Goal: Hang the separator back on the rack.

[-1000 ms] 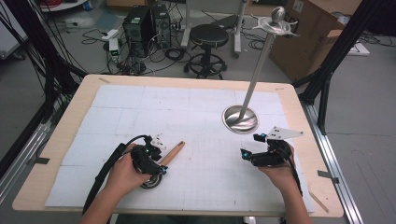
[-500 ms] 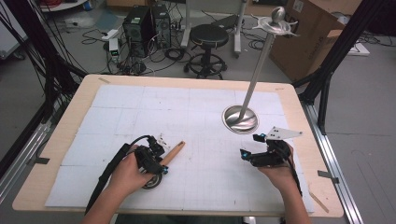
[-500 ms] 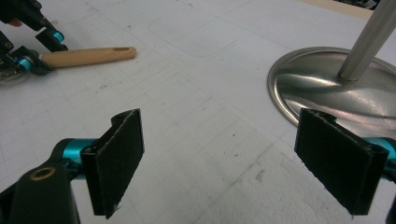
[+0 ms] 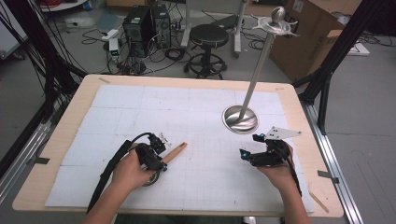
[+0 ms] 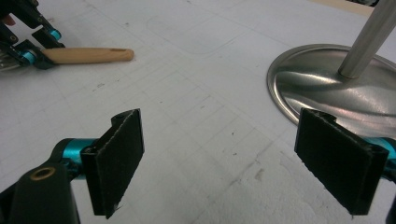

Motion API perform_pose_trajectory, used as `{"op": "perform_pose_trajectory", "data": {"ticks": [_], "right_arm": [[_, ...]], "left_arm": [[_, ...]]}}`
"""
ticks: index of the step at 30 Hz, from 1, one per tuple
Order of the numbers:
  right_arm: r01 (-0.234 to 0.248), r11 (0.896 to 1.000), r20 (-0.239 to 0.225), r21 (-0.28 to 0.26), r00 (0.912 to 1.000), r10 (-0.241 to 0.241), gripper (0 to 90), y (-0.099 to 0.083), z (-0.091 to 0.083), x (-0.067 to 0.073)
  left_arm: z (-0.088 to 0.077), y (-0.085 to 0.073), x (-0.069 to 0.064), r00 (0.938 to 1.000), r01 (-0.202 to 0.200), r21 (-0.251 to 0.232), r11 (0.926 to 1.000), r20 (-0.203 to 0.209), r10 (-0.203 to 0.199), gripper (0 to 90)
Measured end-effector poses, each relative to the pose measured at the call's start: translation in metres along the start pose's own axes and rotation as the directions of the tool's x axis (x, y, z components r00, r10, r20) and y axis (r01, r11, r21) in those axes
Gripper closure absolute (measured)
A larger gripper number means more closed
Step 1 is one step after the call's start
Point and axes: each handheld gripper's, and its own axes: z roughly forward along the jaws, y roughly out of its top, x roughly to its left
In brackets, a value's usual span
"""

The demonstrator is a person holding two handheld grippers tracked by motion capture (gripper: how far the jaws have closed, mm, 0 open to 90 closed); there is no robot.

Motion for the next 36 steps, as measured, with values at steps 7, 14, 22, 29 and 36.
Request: {"op": "perform_pose_trajectory", "data": {"ticks": [7,14,22,29,36], "right_arm": [[-0.002,1.000,0.003,0.004,1.0000,0.002,14.6,0.000,0.000,0.000],[0.003,1.000,0.000,0.000,1.0000,-0.003,14.6,0.000,-0.001,-0.001],[0.001,1.000,0.002,0.000,1.0000,-0.001,14.6,0.000,-0.001,-0.001],[0.000,1.000,-0.001,0.001,1.0000,0.000,14.6,0.000,-0.001,0.000],[0.002,1.000,-0.004,0.003,1.0000,-0.002,14.6,0.000,0.000,0.001]], "left_arm": [[0.000,-0.002,0.002,0.9992,-0.038,-0.009,0.9992,0.016,0.038,69.1],[-0.003,-0.006,0.007,0.9941,-0.091,-0.043,0.9949,0.054,0.094,69.2],[-0.012,-0.008,0.012,0.9847,-0.121,-0.144,0.9822,0.107,0.137,69.2],[-0.023,-0.007,0.016,0.9794,-0.103,-0.265,0.9588,0.141,0.144,69.3],[-0.033,-0.002,0.021,0.9742,-0.093,-0.351,0.9317,0.161,0.158,69.2]]}}
